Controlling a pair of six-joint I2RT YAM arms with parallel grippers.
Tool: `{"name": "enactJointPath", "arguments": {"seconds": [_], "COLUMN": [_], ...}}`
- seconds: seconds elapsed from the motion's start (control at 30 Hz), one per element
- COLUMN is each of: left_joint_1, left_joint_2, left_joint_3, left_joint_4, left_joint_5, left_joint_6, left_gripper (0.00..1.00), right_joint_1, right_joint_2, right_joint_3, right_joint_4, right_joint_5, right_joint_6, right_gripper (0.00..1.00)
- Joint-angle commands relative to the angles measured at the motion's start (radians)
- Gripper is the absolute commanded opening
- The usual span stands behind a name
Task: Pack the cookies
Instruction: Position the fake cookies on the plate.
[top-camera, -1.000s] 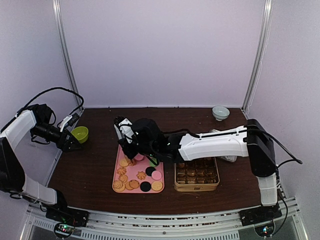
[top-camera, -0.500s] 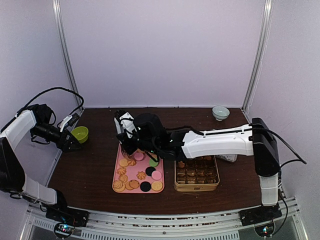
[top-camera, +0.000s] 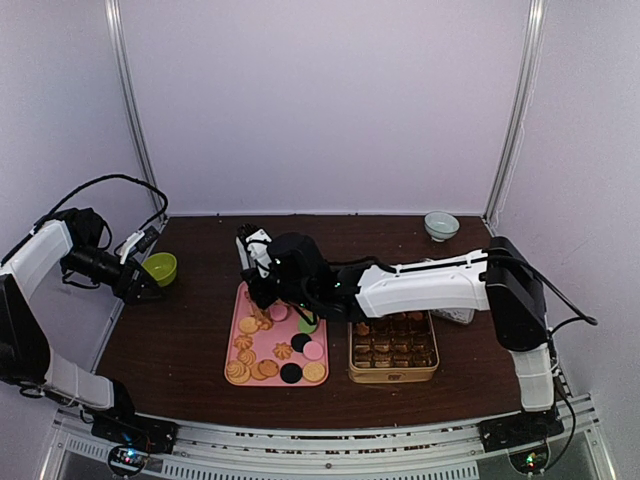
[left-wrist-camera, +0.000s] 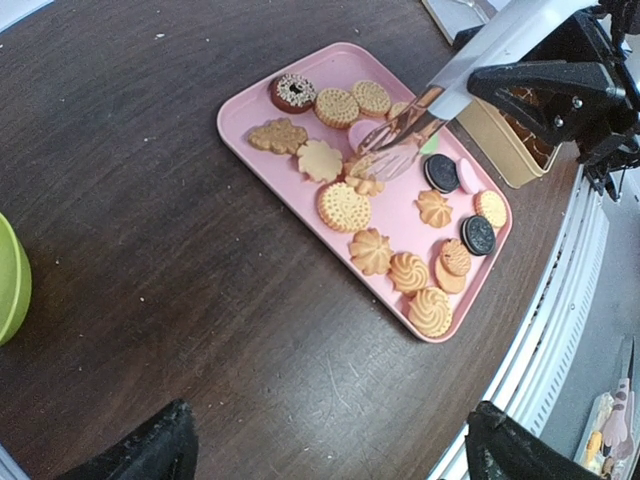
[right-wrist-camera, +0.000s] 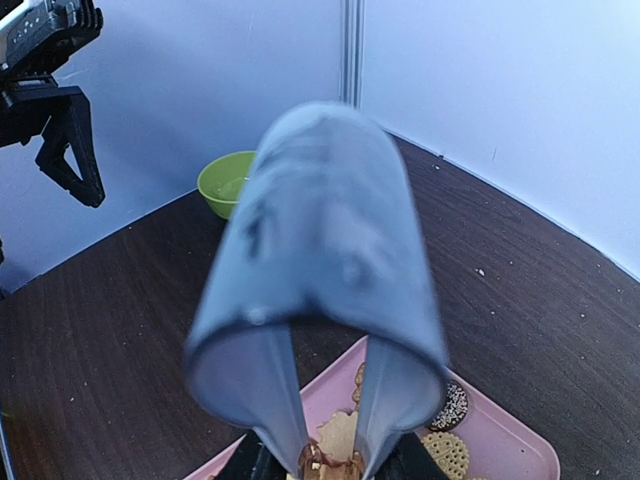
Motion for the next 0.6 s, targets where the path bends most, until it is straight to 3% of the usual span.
{"name": "enactJointPath", "arguments": {"seconds": [0.0,0.57], "left_joint_1": [0.009,0.009], "left_joint_2": [0.001,0.009], "left_joint_3": [0.0,0.003], "left_joint_4": [-0.022,-0.027], "left_joint_5": [0.017,0.033], "left_joint_6": [0.024,0.029], "left_gripper": [0.96,0.95], "right_joint_1": [-0.006,0.025], "right_joint_2": [0.016,-0.098], "right_joint_3": [0.016,-0.156], "right_joint_4": [0.027,0.072], "right_joint_5": [-0.001,-0.113], "right_joint_6": [0.03,0.088], "right_gripper": [0.3,0.33]}}
